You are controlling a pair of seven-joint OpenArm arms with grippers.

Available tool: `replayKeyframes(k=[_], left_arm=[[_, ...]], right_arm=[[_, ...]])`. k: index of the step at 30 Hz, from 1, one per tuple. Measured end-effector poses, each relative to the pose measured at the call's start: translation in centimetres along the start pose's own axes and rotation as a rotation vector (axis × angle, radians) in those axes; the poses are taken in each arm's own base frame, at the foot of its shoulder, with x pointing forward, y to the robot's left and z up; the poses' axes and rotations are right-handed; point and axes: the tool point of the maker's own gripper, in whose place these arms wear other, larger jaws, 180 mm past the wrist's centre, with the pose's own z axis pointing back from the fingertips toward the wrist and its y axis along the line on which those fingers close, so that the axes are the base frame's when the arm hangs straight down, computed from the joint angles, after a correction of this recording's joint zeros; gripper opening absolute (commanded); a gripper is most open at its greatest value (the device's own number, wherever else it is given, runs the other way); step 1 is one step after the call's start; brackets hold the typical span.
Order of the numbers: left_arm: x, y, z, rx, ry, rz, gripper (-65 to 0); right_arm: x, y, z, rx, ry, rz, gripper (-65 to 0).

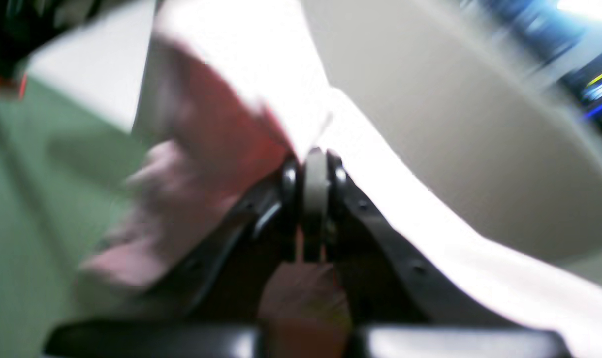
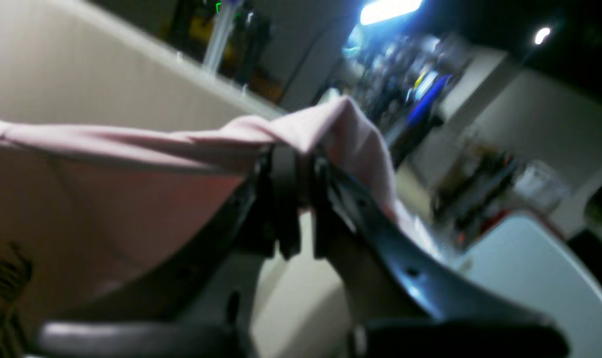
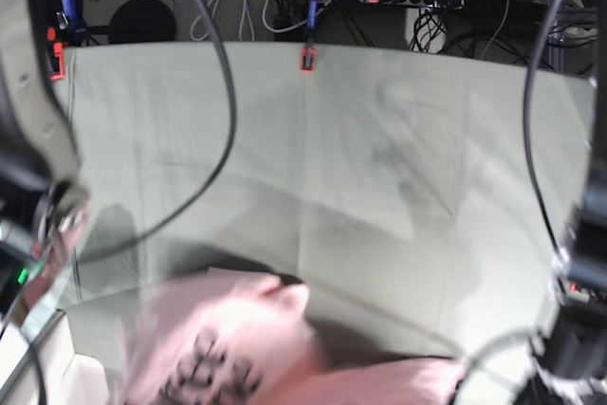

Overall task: Layout the t-shirt on the table in an organized manner, then fold the t-shirt properly
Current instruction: 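Lift the shirt edge with both grippers and swing it up, then lay the shirt flat with both grippers and release it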

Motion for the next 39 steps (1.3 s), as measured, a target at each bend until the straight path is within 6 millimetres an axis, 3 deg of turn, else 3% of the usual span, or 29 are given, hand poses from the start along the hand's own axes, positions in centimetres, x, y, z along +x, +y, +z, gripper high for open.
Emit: replayKeyframes(k=[3, 6, 9, 11, 13, 15, 17, 18, 21, 23, 27, 30, 34, 39], left_arm=[[1.2, -1.1, 0.8, -0.043, 0.029, -0.013, -64.8], [5.2, -3.3, 2.4, -0.125, -0.020, -0.036, -64.9], [7.0, -4.8, 3.8, -0.190, -0.017, 0.011, -64.9], [6.4, -2.6, 4.3, -0.196, -0.005, 0.088, -64.9], [3.0, 2.3, 4.2, -0.121, 0.066, 0.171, -64.9], [-3.8, 8.9, 4.9, 0.000, 0.205, 0.236, -64.9], [-8.9, 13.2, 6.5, 0.076, 0.293, 0.278, -64.9], [-10.5, 14.3, 7.4, 0.093, 0.315, 0.283, -64.9], [-12.9, 14.3, 9.5, 0.046, 0.336, 0.297, -64.9], [-15.0, 15.6, 11.2, 0.055, 0.356, 0.310, -64.9], [-23.6, 20.8, 17.3, 0.175, 0.506, 0.332, -64.9], [-25.2, 22.8, 20.2, 0.219, 0.523, 0.317, -64.9], [-23.2, 23.3, 22.7, 0.211, 0.442, 0.250, -64.9], [-26.4, 26.2, 29.3, 0.301, 0.520, 0.242, -64.9]], right_arm=[[-0.6, -0.4, 1.5, -0.027, 0.031, 0.023, -65.0], [-4.7, -0.9, 4.2, -0.070, 0.131, 0.044, -65.0], [-9.3, 2.6, 6.9, -0.040, 0.215, 0.038, -65.0], [-12.8, 6.3, 9.0, 0.025, 0.293, 0.030, -65.0], [-15.4, 10.2, 11.3, 0.106, 0.333, 0.005, -65.0], [-17.0, 13.7, 13.4, 0.184, 0.330, -0.046, -65.0], [-18.0, 16.3, 15.3, 0.232, 0.330, -0.085, -65.0], [-18.7, 17.3, 16.3, 0.251, 0.346, -0.097, -65.0], [-21.1, 20.2, 19.7, 0.311, 0.411, -0.138, -65.0], [-22.7, 21.2, 21.5, 0.336, 0.458, -0.138, -65.0], [-24.0, 23.0, 24.3, 0.365, 0.493, -0.181, -65.0], [-25.6, 24.3, 26.8, 0.398, 0.561, -0.196, -65.0], [-27.3, 25.8, 30.3, 0.440, 0.642, -0.219, -65.0], [-29.5, 26.5, 35.1, 0.482, 0.754, -0.216, -65.0]])
